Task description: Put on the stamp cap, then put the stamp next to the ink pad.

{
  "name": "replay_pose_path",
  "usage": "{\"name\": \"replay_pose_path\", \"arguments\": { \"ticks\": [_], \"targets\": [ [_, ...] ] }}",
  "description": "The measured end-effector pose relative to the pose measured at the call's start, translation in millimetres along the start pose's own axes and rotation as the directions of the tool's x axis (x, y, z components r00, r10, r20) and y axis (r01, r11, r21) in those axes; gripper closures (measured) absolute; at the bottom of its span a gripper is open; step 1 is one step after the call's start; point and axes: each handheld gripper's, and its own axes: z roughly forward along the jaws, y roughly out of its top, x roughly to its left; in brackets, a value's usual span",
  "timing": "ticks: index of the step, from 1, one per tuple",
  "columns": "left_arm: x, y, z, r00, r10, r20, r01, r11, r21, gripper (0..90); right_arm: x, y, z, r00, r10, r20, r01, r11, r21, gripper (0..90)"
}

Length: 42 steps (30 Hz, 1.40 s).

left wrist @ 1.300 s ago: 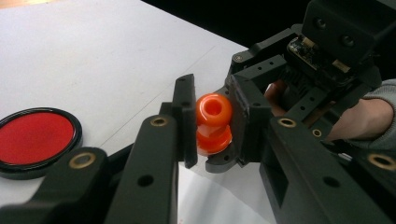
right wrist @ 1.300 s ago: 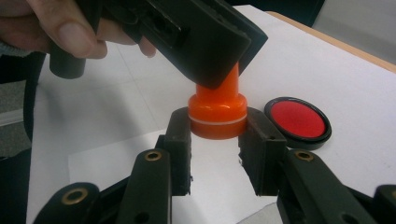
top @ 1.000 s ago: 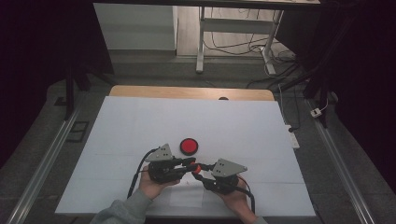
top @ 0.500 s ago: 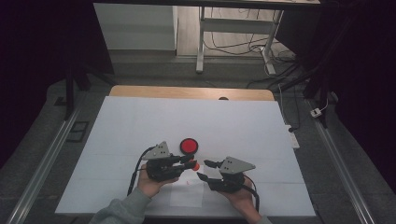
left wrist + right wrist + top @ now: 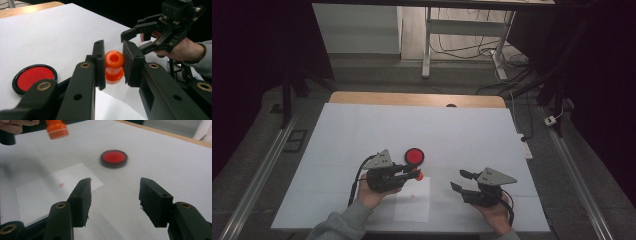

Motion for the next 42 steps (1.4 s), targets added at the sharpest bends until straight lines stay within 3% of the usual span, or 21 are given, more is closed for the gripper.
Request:
{"name": "replay_pose_path", "arguments": {
  "ticks": [15,29,42],
  "targets": [
    [4.7,1.1,-2.1,0.9997,0.003,-0.026,-0.003,1.0000,0.007,73.0,-26.4,-20.3,-36.4,0.9957,0.036,0.085,-0.038,0.999,0.019,42.3],
    [10.3,0.7,-5.9,0.9983,0.005,-0.058,-0.004,0.9999,0.013,73.0,-29.0,-22.0,-34.4,0.9955,0.034,0.089,-0.037,0.999,0.030,42.5],
    [21.9,-2.0,-11.9,0.9917,0.011,-0.128,-0.006,0.9992,0.041,73.0,-28.6,-21.8,-33.5,0.9954,0.033,0.090,-0.036,0.999,0.029,42.7]
  ]
}}
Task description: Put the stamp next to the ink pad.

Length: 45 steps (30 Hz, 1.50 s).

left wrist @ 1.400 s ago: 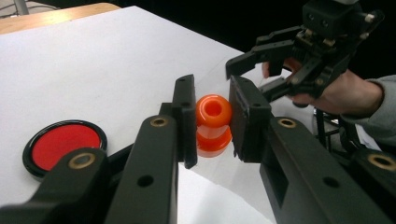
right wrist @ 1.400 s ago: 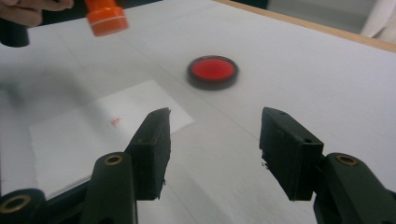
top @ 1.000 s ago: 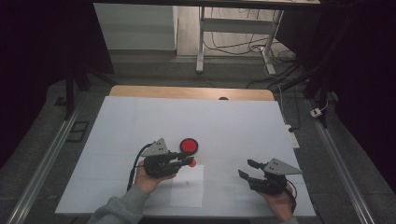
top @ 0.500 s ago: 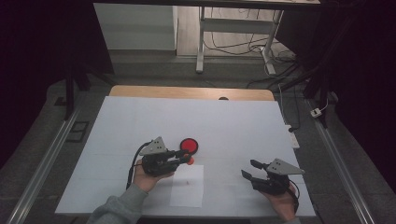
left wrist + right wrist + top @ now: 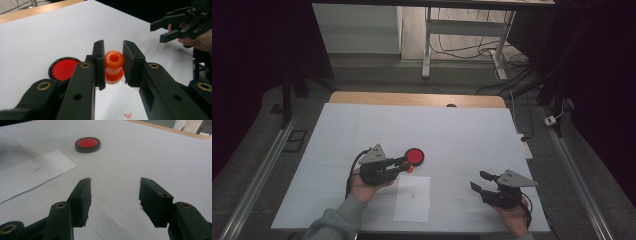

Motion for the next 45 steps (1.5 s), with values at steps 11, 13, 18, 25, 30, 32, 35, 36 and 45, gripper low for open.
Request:
{"name": "replay_pose_path", "arguments": {
  "ticks": [11,13,18,25,30,32,35,36,45],
  "targets": [
    [16.9,-6.4,-2.4,0.9975,-0.003,-0.070,0.007,0.9988,0.048,72.9,0.5,0.2,0.5,1.0000,-0.002,-0.001,0.002,1.000,0.001,42.7],
    [21.4,-8.4,-1.3,0.9963,-0.014,-0.084,0.019,0.9983,0.055,73.0,-0.1,-0.1,0.4,1.0000,0.001,0.001,-0.001,1.000,-0.001,42.7],
    [31.0,-11.9,4.8,0.9927,-0.029,-0.117,0.038,0.9963,0.078,72.9,-0.1,0.1,0.5,1.0000,0.002,0.003,-0.002,1.000,0.000,42.7],
    [34.6,-14.5,15.6,0.9891,-0.020,-0.146,0.036,0.9931,0.112,72.9,0.2,0.1,0.8,1.0000,0.002,0.003,-0.002,1.000,0.004,42.7],
    [38.9,-19.4,25.4,0.9842,-0.015,-0.176,0.041,0.9888,0.143,72.8,0.0,-0.2,1.0,1.0000,0.005,0.000,-0.005,1.000,0.005,42.8],
    [40.7,-21.7,28.0,0.9836,-0.017,-0.180,0.045,0.9869,0.155,72.8,-0.1,-0.2,1.2,1.0000,0.004,-0.001,-0.004,1.000,0.006,42.7],
    [42.3,-24.2,30.9,0.9815,-0.016,-0.191,0.048,0.9852,0.164,72.8,-0.2,-0.4,1.5,1.0000,0.004,-0.001,-0.004,1.000,0.007,42.8],
    [42.6,-24.7,31.7,0.9812,-0.018,-0.192,0.050,0.9850,0.165,72.8,-0.2,-0.5,1.6,1.0000,0.004,-0.001,-0.004,1.000,0.007,42.8],
    [43.4,-28.8,37.8,0.9782,-0.009,-0.207,0.047,0.9826,0.180,72.7,-0.5,-1.2,2.6,1.0000,0.004,-0.005,-0.004,1.000,0.015,42.7]
  ]
}}
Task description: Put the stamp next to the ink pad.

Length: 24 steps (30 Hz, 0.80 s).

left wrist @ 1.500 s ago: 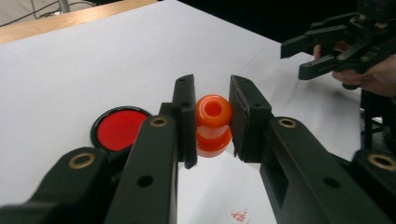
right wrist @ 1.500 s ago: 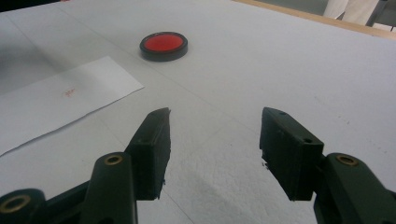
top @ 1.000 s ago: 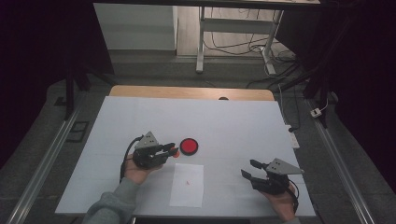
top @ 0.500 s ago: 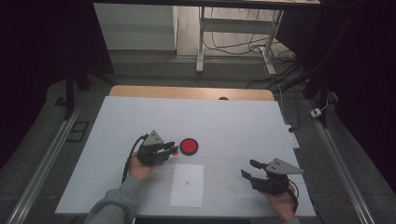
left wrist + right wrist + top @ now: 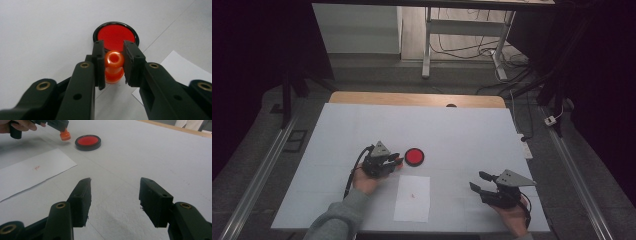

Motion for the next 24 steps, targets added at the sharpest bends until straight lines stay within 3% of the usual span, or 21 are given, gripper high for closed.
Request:
{"name": "replay_pose_path", "arguments": {
  "ticks": [12,24],
  "targets": [
    [2.1,-5.3,5.0,0.9999,0.007,-0.014,-0.006,0.9994,0.033,72.5,-0.1,0.1,-0.2,1.0000,0.000,0.002,0.000,1.000,0.002,42.7],
    [0.8,-7.4,4.0,0.9998,0.007,-0.017,-0.007,0.9995,0.031,72.5,0.1,0.4,-0.8,1.0000,-0.001,0.002,0.001,1.000,0.002,42.8]
  ]
}}
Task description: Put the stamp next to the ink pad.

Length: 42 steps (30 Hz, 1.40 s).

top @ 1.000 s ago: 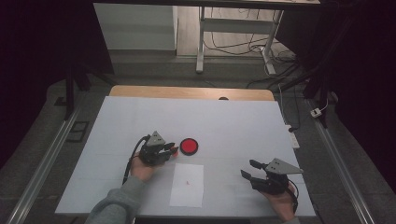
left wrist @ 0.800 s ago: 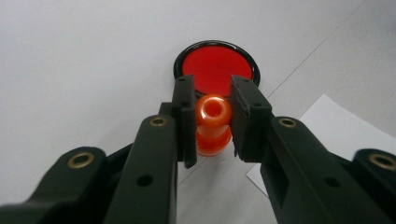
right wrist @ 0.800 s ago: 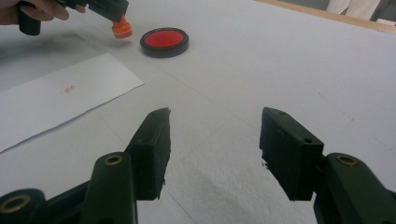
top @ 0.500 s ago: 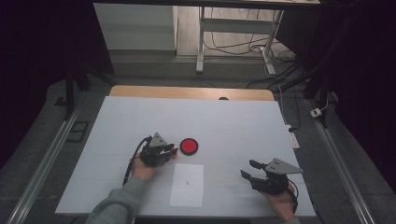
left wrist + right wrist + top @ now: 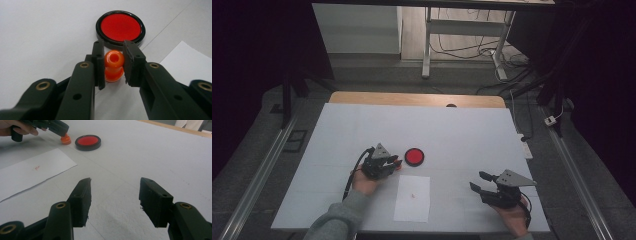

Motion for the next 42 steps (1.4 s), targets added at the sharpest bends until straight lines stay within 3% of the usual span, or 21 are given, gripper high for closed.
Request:
{"name": "replay_pose_path", "arguments": {
  "ticks": [15,17,19,21,30,42],
  "targets": [
    [0.7,0.9,0.2,1.0000,-0.006,0.006,0.006,1.0000,0.000,71.9,-0.2,0.5,-0.5,1.0000,-0.001,-0.001,0.001,1.000,-0.005,42.7],
    [2.1,2.0,-3.2,0.9995,-0.022,0.022,0.023,0.9988,-0.044,65.7,-0.2,0.6,-0.6,1.0000,-0.001,-0.001,0.001,1.000,-0.005,42.7],
    [3.6,4.9,-10.2,0.9989,-0.044,0.017,0.046,0.9944,-0.096,57.0,-0.4,0.7,-0.8,1.0000,-0.001,-0.002,0.001,1.000,-0.006,42.7],
    [4.7,6.3,-15.9,0.9983,-0.058,0.008,0.058,0.9908,-0.122,54.1,-0.7,0.7,-0.8,1.0000,0.000,-0.001,0.000,1.000,-0.006,42.7],
    [7.1,7.9,-27.7,0.9964,-0.072,0.046,0.077,0.9906,-0.113,48.2,-4.4,-0.2,0.3,0.9999,0.008,-0.009,-0.008,1.000,-0.012,42.7],
    [-4.0,10.7,-50.4,0.9973,-0.029,0.067,0.036,0.9931,-0.111,43.4,-5.1,0.5,0.6,0.9998,-0.007,-0.017,0.006,1.000,-0.015,42.6]
  ]
}}
